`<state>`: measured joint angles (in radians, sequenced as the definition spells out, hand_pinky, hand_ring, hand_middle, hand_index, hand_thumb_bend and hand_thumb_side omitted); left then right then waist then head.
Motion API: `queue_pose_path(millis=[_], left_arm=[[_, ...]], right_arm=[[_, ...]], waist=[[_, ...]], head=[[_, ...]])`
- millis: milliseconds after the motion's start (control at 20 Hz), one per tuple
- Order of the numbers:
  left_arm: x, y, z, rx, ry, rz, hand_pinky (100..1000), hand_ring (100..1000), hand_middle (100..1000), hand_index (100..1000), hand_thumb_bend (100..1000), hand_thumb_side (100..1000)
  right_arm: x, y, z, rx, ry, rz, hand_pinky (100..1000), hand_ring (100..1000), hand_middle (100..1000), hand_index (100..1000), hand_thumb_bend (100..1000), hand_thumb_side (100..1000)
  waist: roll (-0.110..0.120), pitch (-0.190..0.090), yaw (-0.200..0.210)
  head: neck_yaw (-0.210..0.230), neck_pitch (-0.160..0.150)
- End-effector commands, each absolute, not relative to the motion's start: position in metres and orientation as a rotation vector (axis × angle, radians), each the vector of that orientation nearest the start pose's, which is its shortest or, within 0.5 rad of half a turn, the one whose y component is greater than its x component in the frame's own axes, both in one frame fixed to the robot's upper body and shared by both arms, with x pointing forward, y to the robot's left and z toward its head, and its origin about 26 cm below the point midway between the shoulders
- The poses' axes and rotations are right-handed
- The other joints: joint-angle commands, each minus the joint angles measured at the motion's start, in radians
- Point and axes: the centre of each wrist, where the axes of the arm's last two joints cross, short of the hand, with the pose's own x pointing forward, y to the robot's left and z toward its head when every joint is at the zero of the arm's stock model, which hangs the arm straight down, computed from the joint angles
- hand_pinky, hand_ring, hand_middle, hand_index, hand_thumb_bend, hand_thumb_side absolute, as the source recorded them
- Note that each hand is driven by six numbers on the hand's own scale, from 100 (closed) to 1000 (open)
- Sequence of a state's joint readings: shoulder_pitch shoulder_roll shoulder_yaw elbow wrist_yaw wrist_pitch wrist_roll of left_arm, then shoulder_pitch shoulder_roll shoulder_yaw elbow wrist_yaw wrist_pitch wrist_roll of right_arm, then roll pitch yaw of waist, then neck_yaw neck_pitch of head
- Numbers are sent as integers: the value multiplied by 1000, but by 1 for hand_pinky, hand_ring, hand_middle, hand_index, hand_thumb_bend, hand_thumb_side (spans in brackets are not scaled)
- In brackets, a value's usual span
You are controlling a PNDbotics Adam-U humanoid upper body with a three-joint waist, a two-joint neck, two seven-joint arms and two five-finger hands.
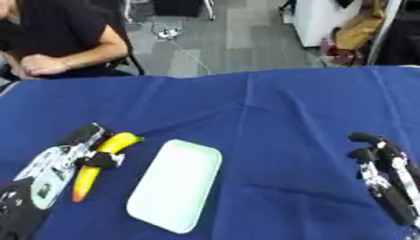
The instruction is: Pick up objects on the table and place them in the box.
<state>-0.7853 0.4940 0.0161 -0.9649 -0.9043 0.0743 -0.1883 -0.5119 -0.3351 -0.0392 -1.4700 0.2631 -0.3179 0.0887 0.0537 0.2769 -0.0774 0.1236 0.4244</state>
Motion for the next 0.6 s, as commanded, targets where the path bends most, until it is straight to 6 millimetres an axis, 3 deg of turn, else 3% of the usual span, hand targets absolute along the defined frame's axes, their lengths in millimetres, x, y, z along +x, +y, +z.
queue_pose_path(millis=[50,200,400,600], left_arm=[[452,353,164,1106,-1254,-987,100,100,146,438,100,182],[451,353,167,1118,-1268,-956,100,100,100,394,100,181],[449,351,169,1131,-1276,-943,100,100,100,383,100,272],[449,350,171,1133,-1286,-933,100,100,100,364,100,261]], right_arm=[[388,-292,163,-414,-2233,682,380,637,764,861,100,812],[388,-292,164,-415,-2234,682,381,637,764,861,100,812],[388,-292,163,-415,-2233,683,380,637,764,861,100,813],[388,-292,163,-415,-2232,684,381,637,764,862,100,814]], waist=[[-4,-13,3],[-4,-13,2],[-4,-13,4],[-4,-13,5]], head=[[-2,-12],[-2,-12],[-3,-12],[-4,-13]])
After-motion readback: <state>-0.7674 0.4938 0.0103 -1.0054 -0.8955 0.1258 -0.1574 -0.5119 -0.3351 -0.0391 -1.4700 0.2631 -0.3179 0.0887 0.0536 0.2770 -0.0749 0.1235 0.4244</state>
